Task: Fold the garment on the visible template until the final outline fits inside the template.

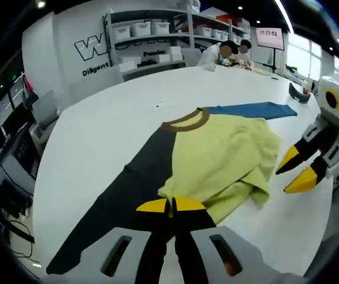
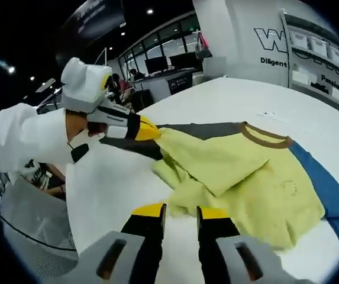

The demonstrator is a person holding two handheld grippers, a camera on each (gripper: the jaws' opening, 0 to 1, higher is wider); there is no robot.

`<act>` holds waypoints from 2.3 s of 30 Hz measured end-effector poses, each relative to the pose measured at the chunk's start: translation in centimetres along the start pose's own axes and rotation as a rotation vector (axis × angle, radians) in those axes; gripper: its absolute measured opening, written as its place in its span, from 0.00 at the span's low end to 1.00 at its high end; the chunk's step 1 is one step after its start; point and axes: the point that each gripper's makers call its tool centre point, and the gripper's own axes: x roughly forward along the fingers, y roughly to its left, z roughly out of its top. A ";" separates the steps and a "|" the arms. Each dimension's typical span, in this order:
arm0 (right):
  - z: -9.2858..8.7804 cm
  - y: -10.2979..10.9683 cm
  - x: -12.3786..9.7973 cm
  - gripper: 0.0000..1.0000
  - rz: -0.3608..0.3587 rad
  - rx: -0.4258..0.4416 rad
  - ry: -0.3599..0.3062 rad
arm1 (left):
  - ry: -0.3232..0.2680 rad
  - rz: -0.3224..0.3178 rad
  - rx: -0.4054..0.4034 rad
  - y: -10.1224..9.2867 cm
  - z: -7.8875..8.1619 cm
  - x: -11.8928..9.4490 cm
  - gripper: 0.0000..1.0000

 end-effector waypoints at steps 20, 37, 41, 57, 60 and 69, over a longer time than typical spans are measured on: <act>0.0 -1.4 2.8 0.26 -0.240 0.097 -0.051 | -0.023 -0.026 -0.019 -0.2 0.2 -0.1 0.00; -1.0 -3.0 1.6 0.00 -0.250 0.098 -0.015 | -0.030 -0.036 -0.028 -0.1 0.2 -0.1 0.00; -1.3 -3.0 0.6 0.00 -0.187 0.097 0.013 | -0.025 -0.033 -0.019 0.1 0.1 -0.3 0.00; -1.6 -5.6 -4.8 0.00 -0.154 -0.025 0.056 | -0.021 -0.025 0.003 0.4 -0.1 -1.5 0.00; -1.5 -6.3 -6.0 0.00 -0.156 -0.069 0.072 | -0.030 -0.019 -0.001 0.6 0.3 -2.0 0.00; -1.8 -9.2 -11.1 0.00 -0.204 -0.204 0.141 | -0.051 -0.007 0.008 1.6 0.9 -3.4 0.00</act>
